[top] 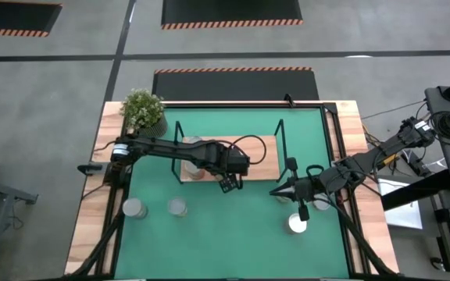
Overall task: Pick and place cans onto a shelf
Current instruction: Put the bottom canned corn on the shelf
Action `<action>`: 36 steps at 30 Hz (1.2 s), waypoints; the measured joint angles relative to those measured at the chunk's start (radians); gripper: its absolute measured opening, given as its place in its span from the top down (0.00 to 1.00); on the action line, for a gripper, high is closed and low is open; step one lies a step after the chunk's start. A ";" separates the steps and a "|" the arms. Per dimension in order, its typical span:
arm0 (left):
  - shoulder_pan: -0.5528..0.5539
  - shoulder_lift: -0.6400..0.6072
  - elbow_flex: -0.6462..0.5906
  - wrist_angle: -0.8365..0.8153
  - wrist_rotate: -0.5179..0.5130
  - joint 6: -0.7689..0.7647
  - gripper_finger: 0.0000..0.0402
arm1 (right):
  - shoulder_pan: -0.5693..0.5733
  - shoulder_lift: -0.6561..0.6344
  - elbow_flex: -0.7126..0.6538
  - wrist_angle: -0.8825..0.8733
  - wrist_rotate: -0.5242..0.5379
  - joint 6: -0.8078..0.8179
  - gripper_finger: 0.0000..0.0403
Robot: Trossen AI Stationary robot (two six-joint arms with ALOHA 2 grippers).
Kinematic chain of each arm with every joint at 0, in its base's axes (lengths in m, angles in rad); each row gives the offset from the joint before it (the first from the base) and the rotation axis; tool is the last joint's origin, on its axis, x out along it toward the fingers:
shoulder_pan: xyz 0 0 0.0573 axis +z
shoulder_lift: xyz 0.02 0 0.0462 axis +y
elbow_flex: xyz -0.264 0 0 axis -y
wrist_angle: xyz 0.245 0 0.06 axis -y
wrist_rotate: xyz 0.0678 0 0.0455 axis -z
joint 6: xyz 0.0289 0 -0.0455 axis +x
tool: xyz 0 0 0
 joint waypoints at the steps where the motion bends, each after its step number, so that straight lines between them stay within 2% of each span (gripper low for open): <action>1: 0.000 0.000 0.000 -0.004 -0.006 0.006 0.15 | 0.000 0.000 0.000 0.000 0.000 0.000 0.98; 9: -0.002 -0.001 0.061 -0.060 -0.051 0.024 0.15 | 0.000 0.000 0.000 0.000 0.000 0.000 0.98; 15: -0.035 -0.001 0.156 -0.126 -0.080 0.044 0.15 | 0.000 0.000 0.000 -0.001 0.000 0.007 0.98; 18: -0.109 -0.003 0.217 -0.140 -0.180 0.092 0.15 | 0.000 0.000 -0.006 -0.001 0.000 0.009 0.98; 21: -0.219 -0.004 0.261 -0.140 -0.328 0.175 0.17 | 0.000 0.000 -0.012 -0.002 0.002 0.011 0.98; 26: -0.406 -0.006 0.253 -0.128 -0.512 0.320 0.22 | 0.000 0.014 -0.013 0.000 0.020 0.039 0.98; 31: -0.529 -0.016 0.214 -0.118 -0.618 0.319 0.31 | -0.003 0.063 -0.013 0.035 0.128 0.053 0.98; 36: -0.583 -0.075 0.132 -0.101 -0.645 0.251 0.42 | -0.022 0.137 0.017 0.088 0.140 0.055 0.98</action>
